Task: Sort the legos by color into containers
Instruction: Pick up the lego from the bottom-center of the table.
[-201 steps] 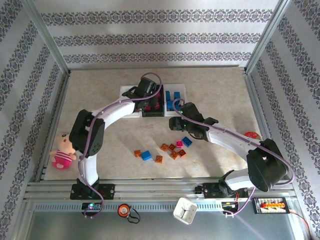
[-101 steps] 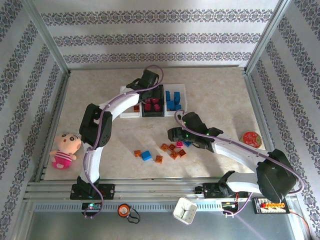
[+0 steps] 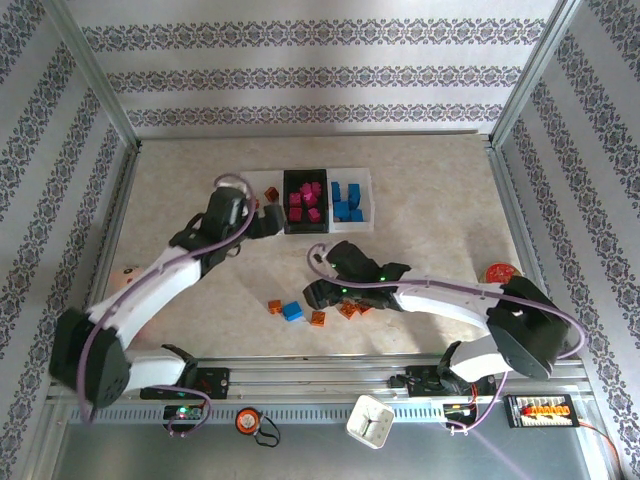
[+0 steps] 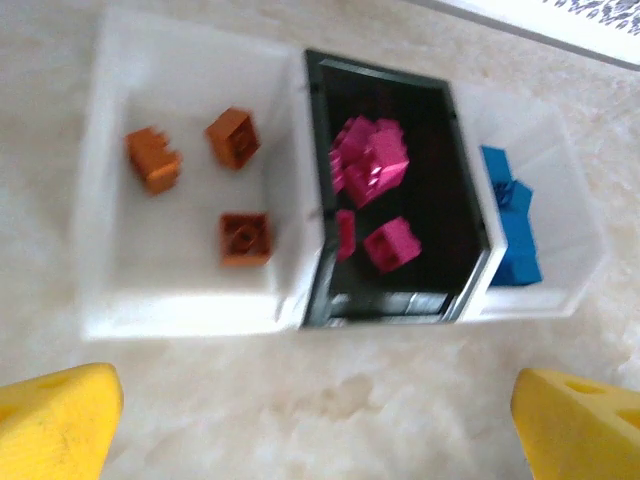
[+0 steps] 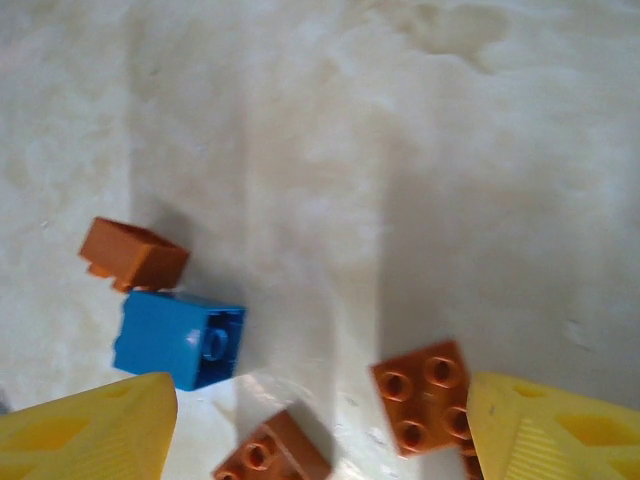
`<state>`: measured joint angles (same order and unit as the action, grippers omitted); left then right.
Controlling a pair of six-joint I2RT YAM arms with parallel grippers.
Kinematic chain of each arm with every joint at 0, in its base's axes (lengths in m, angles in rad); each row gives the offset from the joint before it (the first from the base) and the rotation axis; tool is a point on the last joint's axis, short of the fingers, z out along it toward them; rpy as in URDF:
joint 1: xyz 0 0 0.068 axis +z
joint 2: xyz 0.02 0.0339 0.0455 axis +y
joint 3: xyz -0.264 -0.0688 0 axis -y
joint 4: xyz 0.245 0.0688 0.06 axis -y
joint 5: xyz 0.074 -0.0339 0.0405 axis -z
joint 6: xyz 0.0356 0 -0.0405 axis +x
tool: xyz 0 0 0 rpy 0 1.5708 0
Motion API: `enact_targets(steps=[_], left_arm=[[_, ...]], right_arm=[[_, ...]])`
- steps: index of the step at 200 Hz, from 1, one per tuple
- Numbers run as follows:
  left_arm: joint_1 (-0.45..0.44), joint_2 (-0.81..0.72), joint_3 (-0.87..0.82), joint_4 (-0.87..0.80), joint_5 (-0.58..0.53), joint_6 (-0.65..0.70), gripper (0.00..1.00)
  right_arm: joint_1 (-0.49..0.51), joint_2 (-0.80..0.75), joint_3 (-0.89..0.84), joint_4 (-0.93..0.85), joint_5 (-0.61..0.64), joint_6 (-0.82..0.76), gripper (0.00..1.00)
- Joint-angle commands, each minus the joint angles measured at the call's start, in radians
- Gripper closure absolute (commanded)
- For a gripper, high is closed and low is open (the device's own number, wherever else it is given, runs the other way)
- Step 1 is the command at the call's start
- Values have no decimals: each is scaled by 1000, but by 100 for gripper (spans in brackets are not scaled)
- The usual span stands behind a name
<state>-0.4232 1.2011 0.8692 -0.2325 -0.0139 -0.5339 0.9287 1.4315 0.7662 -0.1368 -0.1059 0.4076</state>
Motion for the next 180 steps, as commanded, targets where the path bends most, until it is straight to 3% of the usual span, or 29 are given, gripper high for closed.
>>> enact_targets(steps=[1, 57, 120, 146, 180], left_arm=[[5, -165, -104, -79, -75, -35, 0], [5, -508, -282, -238, -129, -104, 0], [5, -508, -303, -236, -120, -121, 0], [5, -484, -302, -223, -109, -124, 0], [5, -479, -306, -227, -108, -125, 0]], right_arm=[[59, 61, 67, 4, -9, -47, 24], [163, 220, 169, -35, 51, -79, 24], [202, 336, 242, -88, 122, -83, 24], [203, 355, 248, -83, 129, -82, 35], [199, 349, 243, -82, 130, -92, 58]])
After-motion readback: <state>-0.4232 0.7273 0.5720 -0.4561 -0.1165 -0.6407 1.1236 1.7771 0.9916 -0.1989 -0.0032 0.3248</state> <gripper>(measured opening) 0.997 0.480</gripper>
